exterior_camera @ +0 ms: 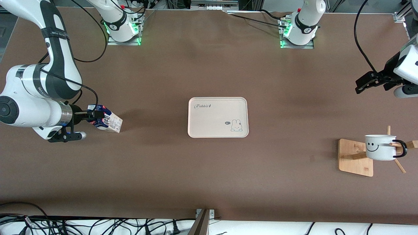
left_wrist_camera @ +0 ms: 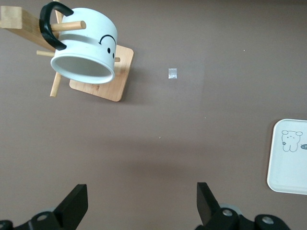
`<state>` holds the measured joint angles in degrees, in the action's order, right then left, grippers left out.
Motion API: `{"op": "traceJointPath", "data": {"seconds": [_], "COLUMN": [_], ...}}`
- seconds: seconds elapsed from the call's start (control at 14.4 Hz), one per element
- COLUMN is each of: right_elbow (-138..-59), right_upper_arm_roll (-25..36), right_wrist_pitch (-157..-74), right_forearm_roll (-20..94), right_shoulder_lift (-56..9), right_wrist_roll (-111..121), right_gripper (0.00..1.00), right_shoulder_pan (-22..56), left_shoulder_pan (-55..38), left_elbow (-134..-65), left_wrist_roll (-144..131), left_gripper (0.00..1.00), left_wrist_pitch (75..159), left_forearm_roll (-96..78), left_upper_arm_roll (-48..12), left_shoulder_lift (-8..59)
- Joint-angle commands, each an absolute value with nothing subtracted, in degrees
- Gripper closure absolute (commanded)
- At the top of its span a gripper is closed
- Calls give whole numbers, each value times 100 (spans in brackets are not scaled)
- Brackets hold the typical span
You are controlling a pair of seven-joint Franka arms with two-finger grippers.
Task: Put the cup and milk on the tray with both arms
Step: 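Reach the right gripper to the milk carton and grasp it, then lift the milk carton with the right gripper while the left gripper reaches the mug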
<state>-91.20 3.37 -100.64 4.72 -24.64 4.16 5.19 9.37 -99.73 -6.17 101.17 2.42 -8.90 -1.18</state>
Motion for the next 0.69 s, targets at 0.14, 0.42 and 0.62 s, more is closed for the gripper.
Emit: {"op": "traceJointPath", "data": {"seconds": [0.14,0.42,0.62], "right_elbow": [-9448,-9615,-9721], "right_upper_arm_roll": [466,501,483], "right_wrist_pitch": [-10151,-10222,-10239], "right_forearm_roll": [536,554,580], "right_shoulder_lift": [-2242,-2206,-2223], "right_wrist_roll": [422,404,396], "right_gripper": [0,0,0], "right_shoulder_pan": [475,475,483], "left_shoulder_pan": [1151,1327,1406], "left_elbow": [-11160,-12460,-13076], "left_wrist_roll": [-237,-299,-255], "left_gripper": [0,0,0], "left_wrist_pitch": [11344,12872,13586], "left_forearm_roll": [282,264,264], "left_upper_arm_roll": [-905,-905,-905], "left_shoulder_lift": [-667,-975,-1037]}}
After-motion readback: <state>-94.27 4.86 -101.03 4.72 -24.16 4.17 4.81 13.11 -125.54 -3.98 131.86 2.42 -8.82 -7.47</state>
